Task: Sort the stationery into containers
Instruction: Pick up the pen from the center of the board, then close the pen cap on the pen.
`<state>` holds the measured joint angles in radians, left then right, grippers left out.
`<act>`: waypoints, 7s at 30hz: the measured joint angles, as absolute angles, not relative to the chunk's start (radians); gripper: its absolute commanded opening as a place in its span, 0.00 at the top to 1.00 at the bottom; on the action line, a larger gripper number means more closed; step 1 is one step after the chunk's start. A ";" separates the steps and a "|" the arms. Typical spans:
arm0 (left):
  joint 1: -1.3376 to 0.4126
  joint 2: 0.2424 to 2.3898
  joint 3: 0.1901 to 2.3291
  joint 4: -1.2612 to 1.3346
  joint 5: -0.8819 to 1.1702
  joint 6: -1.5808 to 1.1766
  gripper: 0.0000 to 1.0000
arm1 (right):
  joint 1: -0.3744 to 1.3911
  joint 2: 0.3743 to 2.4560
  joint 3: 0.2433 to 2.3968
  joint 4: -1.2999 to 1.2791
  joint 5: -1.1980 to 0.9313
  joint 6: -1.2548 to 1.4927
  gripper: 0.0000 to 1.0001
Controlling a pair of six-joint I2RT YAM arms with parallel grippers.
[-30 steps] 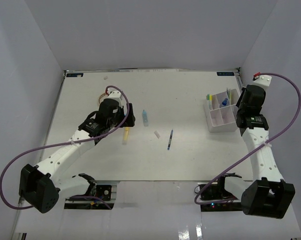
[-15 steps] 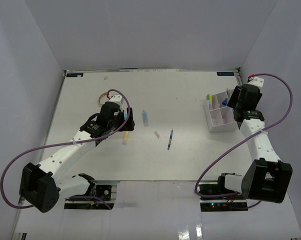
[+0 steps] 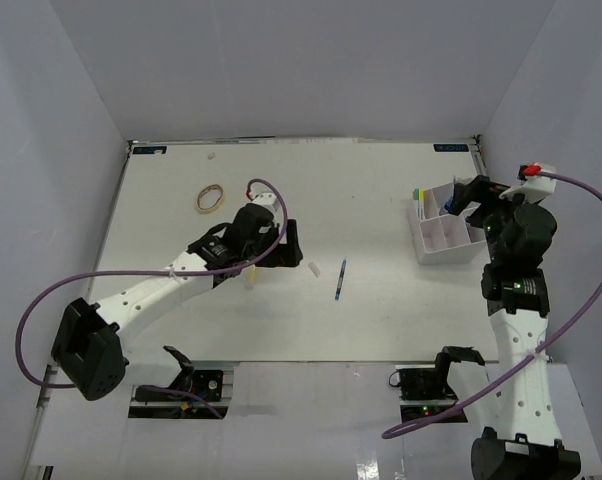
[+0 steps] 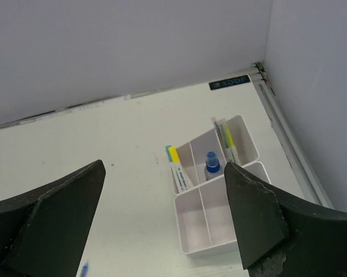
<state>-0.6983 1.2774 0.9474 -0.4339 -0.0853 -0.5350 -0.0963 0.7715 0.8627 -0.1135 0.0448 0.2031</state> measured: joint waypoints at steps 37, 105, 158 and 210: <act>-1.071 2.123 1.577 -0.633 -0.380 -0.669 0.49 | 0.092 0.657 0.703 -0.076 0.050 0.224 0.10; -0.583 1.011 0.759 -0.443 -0.512 -0.325 1.00 | 0.853 1.953 1.420 -0.581 0.097 0.049 0.44; -0.571 0.988 0.746 -0.419 -0.436 -0.313 1.00 | 0.873 2.040 1.496 -0.604 0.171 0.077 0.88; -0.569 0.906 0.666 0.221 0.334 -0.195 1.00 | 0.772 1.338 1.195 0.350 -0.196 0.391 0.92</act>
<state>-0.5694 0.9062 0.6659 0.2211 0.3340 -0.1947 0.7723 1.3376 1.1946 0.3496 -0.1959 0.3908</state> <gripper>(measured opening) 0.202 0.220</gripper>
